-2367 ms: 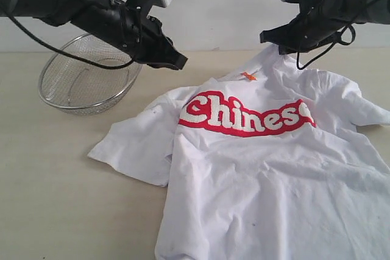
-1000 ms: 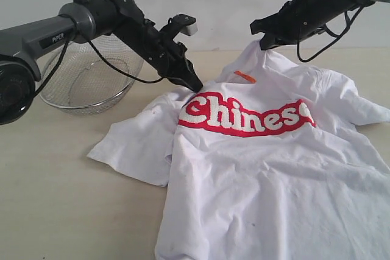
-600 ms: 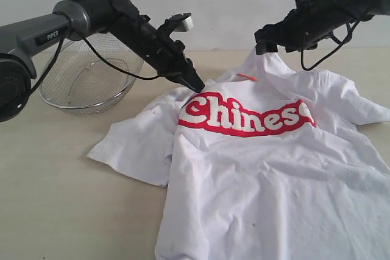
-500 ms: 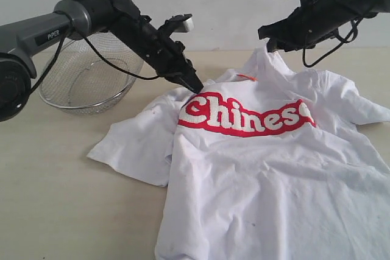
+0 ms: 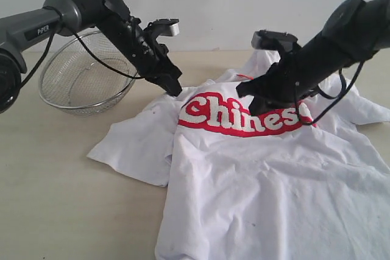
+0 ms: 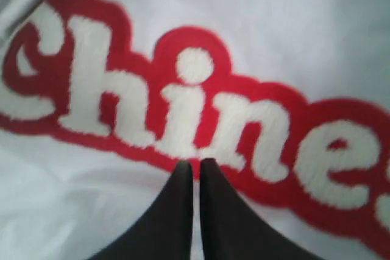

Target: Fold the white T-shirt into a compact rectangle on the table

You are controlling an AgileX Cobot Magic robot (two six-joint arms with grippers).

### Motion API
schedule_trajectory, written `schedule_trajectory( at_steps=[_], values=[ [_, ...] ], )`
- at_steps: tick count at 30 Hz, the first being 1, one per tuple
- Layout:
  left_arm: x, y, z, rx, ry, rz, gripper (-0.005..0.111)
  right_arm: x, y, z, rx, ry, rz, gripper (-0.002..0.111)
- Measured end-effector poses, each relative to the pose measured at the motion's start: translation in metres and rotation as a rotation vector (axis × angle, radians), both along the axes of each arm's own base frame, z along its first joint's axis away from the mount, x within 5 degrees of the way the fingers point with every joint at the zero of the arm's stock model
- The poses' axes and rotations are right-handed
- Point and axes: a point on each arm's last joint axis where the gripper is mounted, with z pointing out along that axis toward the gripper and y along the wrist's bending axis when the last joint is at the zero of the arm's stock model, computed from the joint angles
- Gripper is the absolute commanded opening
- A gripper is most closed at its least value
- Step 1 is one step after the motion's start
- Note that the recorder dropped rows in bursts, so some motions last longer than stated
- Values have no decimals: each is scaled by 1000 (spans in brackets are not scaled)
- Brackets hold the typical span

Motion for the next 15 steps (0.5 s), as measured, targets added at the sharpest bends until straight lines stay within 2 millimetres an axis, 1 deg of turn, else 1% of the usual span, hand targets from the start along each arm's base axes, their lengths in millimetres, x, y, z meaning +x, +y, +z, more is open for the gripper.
schedule_trajectory(
  at_steps=[1, 2, 3, 4, 5, 7, 10, 13, 15],
  values=[
    [-1, 0, 1, 3, 2, -2, 4, -8, 6, 0, -3, -5, 2, 0],
    [-3, 1, 6, 2, 0, -2, 4, -20, 14, 4, -14, -26, 8, 0],
    [-5, 2, 11, 2, -2, -4, 4, -28, 19, 7, -21, -44, 12, 0],
    [-8, 2, 19, -2, -9, -5, 4, -37, 24, 9, -27, -57, 15, 0],
    [-11, 3, 26, -7, -13, -10, 4, -46, 29, 17, -30, -91, 14, 0],
    [-20, 4, 40, -23, -19, -30, 4, -60, 30, 27, -23, -113, 4, 0],
    [-40, 8, 64, -32, -24, -56, 4, -79, 26, 39, -13, -123, 2, 0],
    [-66, 15, 73, -27, 3, -92, 4, -101, 35, 38, -1, -94, 37, 0],
    [-83, 20, 71, -17, 33, -124, 4, -115, 48, 31, 0, -62, 84, 0]
  ],
)
